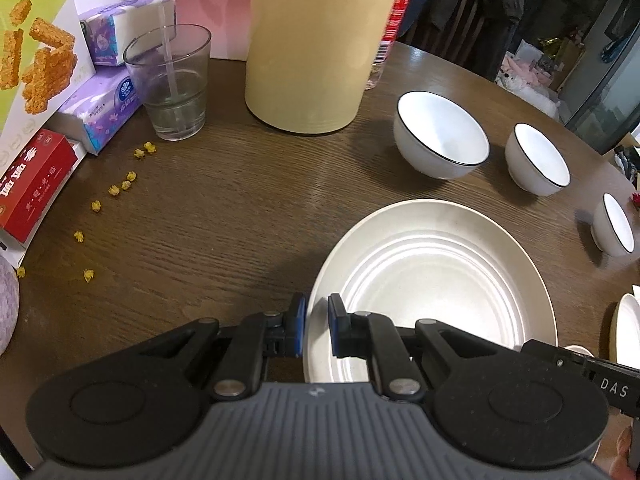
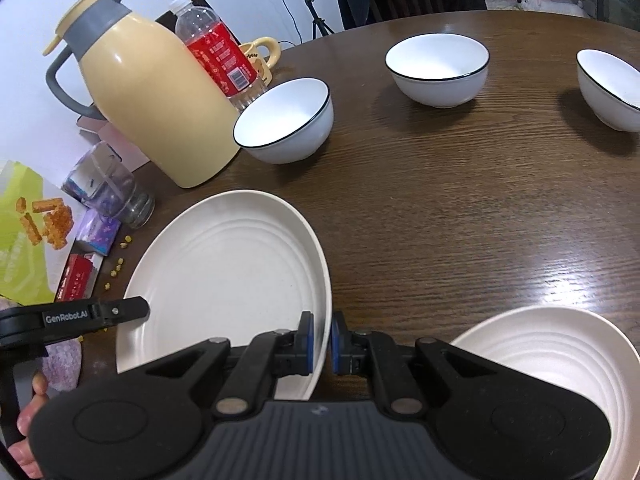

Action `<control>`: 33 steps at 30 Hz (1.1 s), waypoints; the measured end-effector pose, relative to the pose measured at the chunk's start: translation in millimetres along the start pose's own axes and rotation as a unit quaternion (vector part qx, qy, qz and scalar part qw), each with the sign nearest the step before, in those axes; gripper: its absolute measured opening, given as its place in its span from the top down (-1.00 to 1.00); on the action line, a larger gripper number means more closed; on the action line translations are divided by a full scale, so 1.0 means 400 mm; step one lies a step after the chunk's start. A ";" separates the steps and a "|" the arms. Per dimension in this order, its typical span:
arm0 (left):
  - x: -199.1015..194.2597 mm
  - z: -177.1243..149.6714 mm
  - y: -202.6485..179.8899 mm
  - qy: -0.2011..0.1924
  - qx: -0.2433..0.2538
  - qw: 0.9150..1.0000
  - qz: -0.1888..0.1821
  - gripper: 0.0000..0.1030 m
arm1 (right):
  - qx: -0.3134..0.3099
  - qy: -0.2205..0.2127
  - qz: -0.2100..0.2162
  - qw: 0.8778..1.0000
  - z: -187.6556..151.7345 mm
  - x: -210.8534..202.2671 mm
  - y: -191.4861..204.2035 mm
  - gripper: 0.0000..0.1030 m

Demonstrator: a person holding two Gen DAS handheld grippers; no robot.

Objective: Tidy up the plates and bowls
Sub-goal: 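Lift the held cream plates with both grippers and carry them across the table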

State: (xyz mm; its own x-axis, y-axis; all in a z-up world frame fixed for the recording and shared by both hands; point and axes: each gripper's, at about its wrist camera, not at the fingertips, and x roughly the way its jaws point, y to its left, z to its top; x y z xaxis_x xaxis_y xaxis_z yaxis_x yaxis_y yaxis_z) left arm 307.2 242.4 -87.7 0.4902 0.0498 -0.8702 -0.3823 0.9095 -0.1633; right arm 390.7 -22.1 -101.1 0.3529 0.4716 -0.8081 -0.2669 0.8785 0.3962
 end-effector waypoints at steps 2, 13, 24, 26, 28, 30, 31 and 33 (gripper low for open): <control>-0.010 -0.007 -0.006 -0.002 0.001 1.000 -0.001 0.76 | 0.001 -0.003 -0.001 1.000 -0.007 -0.014 -0.005 0.84; -0.068 -0.048 -0.026 -0.016 -0.001 1.000 -0.014 0.76 | 0.006 -0.016 0.004 1.000 -0.057 -0.086 -0.029 0.84; -0.103 -0.083 -0.060 -0.022 0.006 0.999 -0.026 0.76 | 0.013 -0.025 0.004 1.000 -0.094 -0.141 -0.060 0.84; -0.107 -0.089 -0.071 -0.022 0.009 0.999 -0.028 0.76 | 0.016 -0.027 0.004 0.999 -0.097 -0.150 -0.070 0.84; -0.111 -0.096 -0.083 -0.022 0.013 0.999 -0.030 0.76 | 0.019 -0.028 0.003 0.999 -0.100 -0.157 -0.079 0.84; -0.115 -0.102 -0.096 -0.023 0.016 0.999 -0.032 0.76 | 0.023 -0.031 0.003 0.999 -0.105 -0.166 -0.091 0.84; -0.117 -0.105 -0.102 -0.023 0.018 0.999 -0.033 0.76 | 0.025 -0.032 0.003 0.999 -0.108 -0.172 -0.098 0.84; -0.119 -0.111 -0.115 -0.023 0.022 0.999 -0.035 0.76 | 0.028 -0.033 0.002 0.999 -0.113 -0.180 -0.109 0.84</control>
State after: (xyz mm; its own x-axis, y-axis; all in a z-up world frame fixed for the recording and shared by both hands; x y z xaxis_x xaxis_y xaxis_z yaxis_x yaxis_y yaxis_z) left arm 266.9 179.8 -59.5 0.5494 0.0039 -0.8356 -0.3123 0.9285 -0.2010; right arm 336.3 -97.6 -79.9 0.4113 0.4771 -0.7766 -0.2180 0.8788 0.4244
